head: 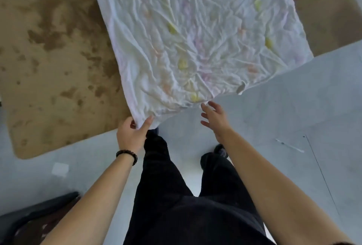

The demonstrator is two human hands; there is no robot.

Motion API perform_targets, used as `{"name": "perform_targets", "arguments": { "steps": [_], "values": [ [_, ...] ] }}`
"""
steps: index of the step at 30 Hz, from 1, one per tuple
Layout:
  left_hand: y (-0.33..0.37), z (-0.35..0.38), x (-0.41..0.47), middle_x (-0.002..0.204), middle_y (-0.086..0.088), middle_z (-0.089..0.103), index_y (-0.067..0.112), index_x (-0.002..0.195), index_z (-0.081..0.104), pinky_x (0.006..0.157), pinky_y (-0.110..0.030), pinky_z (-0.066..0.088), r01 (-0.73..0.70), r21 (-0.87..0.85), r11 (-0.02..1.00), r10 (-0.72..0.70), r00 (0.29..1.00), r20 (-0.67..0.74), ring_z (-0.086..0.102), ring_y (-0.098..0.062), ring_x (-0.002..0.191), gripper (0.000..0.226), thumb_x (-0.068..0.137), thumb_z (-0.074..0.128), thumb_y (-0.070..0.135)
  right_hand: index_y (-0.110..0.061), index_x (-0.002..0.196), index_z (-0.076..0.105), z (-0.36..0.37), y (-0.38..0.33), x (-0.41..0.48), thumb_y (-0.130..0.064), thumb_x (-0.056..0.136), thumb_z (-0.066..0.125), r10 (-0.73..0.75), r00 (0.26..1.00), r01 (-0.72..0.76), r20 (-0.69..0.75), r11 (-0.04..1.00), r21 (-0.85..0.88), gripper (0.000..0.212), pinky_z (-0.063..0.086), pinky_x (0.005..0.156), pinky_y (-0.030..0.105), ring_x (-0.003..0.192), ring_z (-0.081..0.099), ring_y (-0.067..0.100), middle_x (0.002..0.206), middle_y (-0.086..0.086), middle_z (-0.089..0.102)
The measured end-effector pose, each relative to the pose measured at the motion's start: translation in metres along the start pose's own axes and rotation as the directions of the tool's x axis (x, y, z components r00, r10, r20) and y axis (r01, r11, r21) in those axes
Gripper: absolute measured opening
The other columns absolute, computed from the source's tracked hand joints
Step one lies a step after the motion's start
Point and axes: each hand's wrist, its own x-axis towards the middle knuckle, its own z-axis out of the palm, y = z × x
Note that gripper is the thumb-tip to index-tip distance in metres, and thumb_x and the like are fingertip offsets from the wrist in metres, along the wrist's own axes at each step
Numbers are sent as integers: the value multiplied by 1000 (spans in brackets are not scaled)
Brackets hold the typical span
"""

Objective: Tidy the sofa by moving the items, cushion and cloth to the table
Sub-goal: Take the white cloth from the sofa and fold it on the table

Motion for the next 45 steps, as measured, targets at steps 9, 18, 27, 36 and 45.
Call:
{"name": "perform_targets", "arguments": {
  "steps": [9, 18, 27, 36, 45],
  "values": [
    [-50, 67, -1, 110, 17, 66, 27, 111, 60, 82, -11, 49, 75, -303, 950, -79, 997, -2, 60, 9, 99, 50, 69, 86, 36, -18, 140, 51, -10, 62, 48, -34, 97, 61, 140, 972, -158, 187, 984, 82, 47, 57, 89, 38, 114, 63, 22, 127, 4, 60],
    [-109, 85, -14, 65, 4, 65, 11, 74, 66, 70, -30, 56, 209, -529, 823, -167, 978, 128, 57, -10, 58, 23, 83, 77, 30, -18, 156, 28, 31, 108, 73, -65, 83, 65, 78, 945, -157, 318, 960, 232, 94, 34, 118, 50, 146, 35, 27, 157, 10, 37],
    [-128, 28, -85, 127, 2, 66, 21, 119, 62, 96, -35, 50, 312, -806, 503, -41, 940, 338, 60, -17, 121, 24, 98, 53, 28, -4, 142, 54, 24, 94, 18, -26, 94, 69, -209, 932, -104, 297, 631, 769, 55, 44, 110, 53, 126, 60, 34, 137, 17, 62],
    [-72, 67, -102, 101, -2, 72, 15, 118, 63, 79, -29, 55, 377, -926, 6, -274, 892, 361, 66, -17, 96, 42, 87, 67, 44, -7, 139, 57, -25, 82, -12, -26, 95, 68, -220, 966, 24, 134, 595, 803, 50, 48, 107, 47, 119, 65, 28, 132, 13, 66],
    [-37, 165, -106, 140, -17, 42, 11, 154, -6, 114, -61, 23, 758, -652, -7, -81, 649, 756, 35, -31, 137, 145, 54, 78, 73, -1, 123, 64, -53, 73, -40, -21, 97, 64, -132, 967, -61, 217, 709, 703, 32, 55, 99, 37, 103, 71, 26, 120, 16, 71]
  ]
}}
